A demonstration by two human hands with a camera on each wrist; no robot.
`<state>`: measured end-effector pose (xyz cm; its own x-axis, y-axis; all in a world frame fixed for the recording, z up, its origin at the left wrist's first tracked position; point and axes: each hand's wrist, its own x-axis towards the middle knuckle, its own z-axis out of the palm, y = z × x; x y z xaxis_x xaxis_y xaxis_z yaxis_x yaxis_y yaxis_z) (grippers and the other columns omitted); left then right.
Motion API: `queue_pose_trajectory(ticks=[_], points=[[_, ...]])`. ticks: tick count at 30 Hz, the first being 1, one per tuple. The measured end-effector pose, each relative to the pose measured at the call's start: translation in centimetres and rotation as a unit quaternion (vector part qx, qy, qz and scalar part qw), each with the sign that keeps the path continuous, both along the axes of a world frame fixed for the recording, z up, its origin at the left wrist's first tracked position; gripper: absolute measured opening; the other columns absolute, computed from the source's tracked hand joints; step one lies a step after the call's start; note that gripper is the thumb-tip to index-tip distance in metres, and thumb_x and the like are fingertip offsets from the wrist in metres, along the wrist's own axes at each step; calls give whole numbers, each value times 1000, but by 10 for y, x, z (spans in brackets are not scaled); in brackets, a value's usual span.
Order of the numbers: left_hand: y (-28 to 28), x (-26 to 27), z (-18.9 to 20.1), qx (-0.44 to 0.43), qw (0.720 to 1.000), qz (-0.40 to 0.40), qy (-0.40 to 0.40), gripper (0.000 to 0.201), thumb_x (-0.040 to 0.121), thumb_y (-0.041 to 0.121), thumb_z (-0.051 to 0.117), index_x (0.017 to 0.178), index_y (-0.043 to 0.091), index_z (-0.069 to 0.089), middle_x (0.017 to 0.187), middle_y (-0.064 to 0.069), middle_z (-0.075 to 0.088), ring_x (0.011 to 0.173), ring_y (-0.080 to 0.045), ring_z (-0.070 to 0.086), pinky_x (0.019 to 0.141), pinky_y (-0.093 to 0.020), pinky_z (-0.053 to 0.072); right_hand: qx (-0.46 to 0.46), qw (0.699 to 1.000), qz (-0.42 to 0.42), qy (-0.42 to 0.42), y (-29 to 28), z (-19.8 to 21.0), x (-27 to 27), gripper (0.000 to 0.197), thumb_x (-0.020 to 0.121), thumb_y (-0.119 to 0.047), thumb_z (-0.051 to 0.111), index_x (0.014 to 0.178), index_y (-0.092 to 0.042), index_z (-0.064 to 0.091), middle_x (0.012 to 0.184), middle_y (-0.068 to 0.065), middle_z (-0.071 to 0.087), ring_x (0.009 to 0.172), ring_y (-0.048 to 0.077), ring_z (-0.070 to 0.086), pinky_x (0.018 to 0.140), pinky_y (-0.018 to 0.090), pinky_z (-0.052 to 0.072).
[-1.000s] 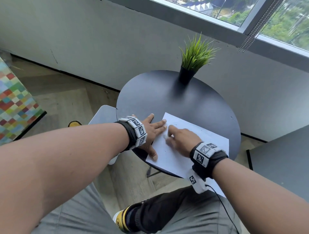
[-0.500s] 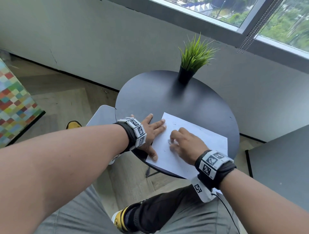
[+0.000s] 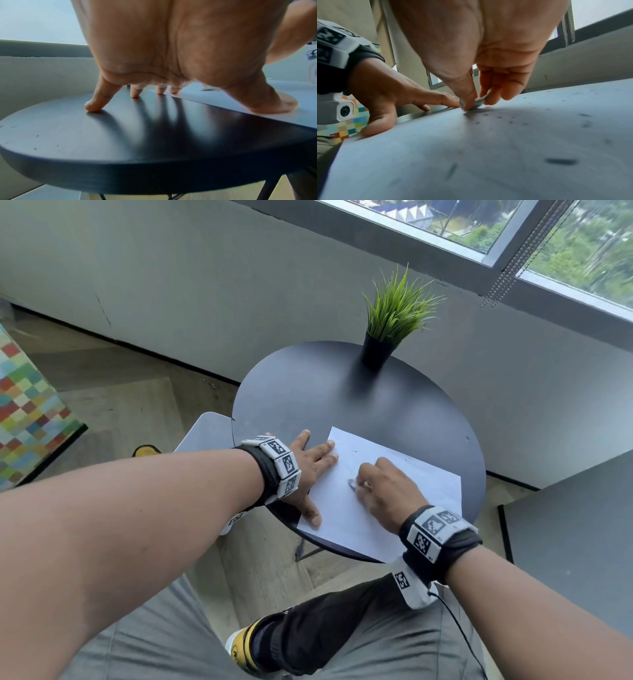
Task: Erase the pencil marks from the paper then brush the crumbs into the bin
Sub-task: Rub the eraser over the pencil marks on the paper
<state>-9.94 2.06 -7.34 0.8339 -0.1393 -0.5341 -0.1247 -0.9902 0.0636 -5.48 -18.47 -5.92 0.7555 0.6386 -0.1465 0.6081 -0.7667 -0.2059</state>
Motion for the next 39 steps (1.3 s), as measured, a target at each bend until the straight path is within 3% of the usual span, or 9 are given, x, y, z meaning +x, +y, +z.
queue_pose_trajectory(ticks=[5,10,14,16,19,24,29,34,39], points=[[-4,0,4,12,1000,4,10,140,59,92,61,159,32,-16,164,16,-26,153,-38,-17,101,-83,19,-18,983,181,24,16,-8,-43,6,94,-21,53,97,-15,54,99,8,47,87,31,51,66,33,35],[-2,-1,3,3,1000,7,10,139,59,92,62,159,32,-14,165,15,-23,153,-37,-16,102,-83,19,27,999,-36,18,13,-3,0,22,96,-37,52,103,-17,58,106,7,50,94,30,54,82,39,47],[-5,-3,8,3,1000,3,5,138,63,88,64,160,29,-13,166,12,-23,152,-39,-17,102,-82,18,31,993,106,48,29,-9,-30,21,97,-33,53,99,-14,60,105,9,50,92,31,54,78,40,47],[-6,-4,12,5,1000,4,10,137,65,87,65,160,28,-14,166,10,-23,152,-40,-17,105,-81,17,21,995,64,67,25,-6,-15,24,97,-40,53,100,-18,61,105,6,51,94,28,54,82,39,46],[-6,-4,9,5,1000,13,9,138,61,90,63,159,31,-14,166,13,-22,153,-39,-15,103,-82,18,19,999,-43,21,12,-4,8,25,97,-39,52,102,-16,58,105,8,52,96,31,55,84,39,46],[-11,-5,20,29,1000,-11,4,132,68,85,63,160,31,-14,167,6,-22,153,-40,-15,112,-72,15,-14,987,144,75,16,-5,-40,18,97,-32,52,100,-15,56,102,8,50,90,30,53,77,41,46],[-7,-4,18,11,1000,-7,15,128,65,86,65,158,44,-12,167,7,-20,151,-44,-14,107,-78,19,10,998,-51,42,7,-1,2,22,97,-38,51,102,-17,57,105,7,53,97,29,55,82,35,43],[-8,-3,17,24,999,-19,10,125,65,90,61,155,49,-15,167,6,-23,151,-44,-15,104,-80,20,-40,987,139,70,12,-3,-41,20,100,-33,45,104,-14,51,106,8,47,89,32,54,74,41,45],[-8,-4,13,22,1000,-13,5,122,63,94,56,154,52,-15,166,8,-22,151,-43,-14,100,-83,21,-35,998,-35,29,-8,-4,2,23,100,-40,44,99,-17,48,103,5,49,92,31,55,82,41,46]])
